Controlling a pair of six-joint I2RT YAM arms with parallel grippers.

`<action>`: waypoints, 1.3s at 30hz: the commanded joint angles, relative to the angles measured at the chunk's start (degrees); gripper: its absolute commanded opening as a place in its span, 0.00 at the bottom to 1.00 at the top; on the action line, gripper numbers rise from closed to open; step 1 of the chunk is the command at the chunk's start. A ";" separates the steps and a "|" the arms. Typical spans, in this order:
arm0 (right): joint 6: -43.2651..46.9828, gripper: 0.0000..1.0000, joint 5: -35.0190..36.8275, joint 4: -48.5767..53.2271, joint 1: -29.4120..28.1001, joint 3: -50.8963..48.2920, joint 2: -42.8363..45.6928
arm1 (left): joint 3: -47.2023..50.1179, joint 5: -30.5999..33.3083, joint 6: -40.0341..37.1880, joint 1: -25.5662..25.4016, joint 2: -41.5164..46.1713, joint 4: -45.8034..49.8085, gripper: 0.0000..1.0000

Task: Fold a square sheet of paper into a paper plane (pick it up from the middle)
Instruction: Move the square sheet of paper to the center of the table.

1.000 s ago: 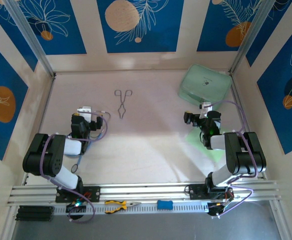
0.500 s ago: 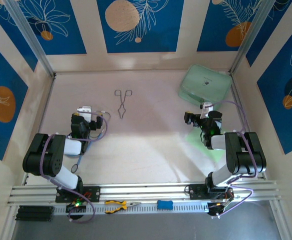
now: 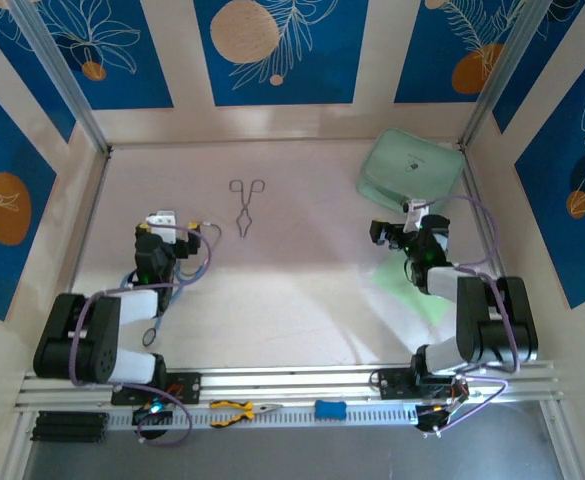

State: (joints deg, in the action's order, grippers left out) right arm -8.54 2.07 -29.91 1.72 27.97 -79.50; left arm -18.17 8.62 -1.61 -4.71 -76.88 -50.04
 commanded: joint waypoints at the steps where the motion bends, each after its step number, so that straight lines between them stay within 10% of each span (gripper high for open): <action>1: -6.69 0.99 3.62 21.96 -0.21 6.83 8.03 | -1.66 0.86 2.15 0.30 6.30 9.55 1.00; 5: -24.97 0.99 4.09 43.63 1.09 11.49 13.48 | -7.28 2.14 8.43 0.32 13.48 27.33 1.00; 12: -32.05 0.99 -7.47 57.71 4.75 9.66 18.63 | -19.91 -4.08 24.64 0.34 18.74 60.68 1.00; 21: -31.90 1.00 -11.91 60.41 8.48 9.42 15.47 | -21.02 -22.20 31.87 0.54 21.62 62.56 1.00; 39: -31.36 1.00 -10.33 58.78 8.96 6.80 10.11 | -23.58 -25.50 34.33 0.54 21.80 70.53 1.00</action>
State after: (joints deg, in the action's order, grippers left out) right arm -40.58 -7.53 29.39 10.22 35.33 -68.69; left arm -43.05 -14.44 30.35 -4.60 -57.34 19.18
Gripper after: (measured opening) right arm 0.998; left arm 0.997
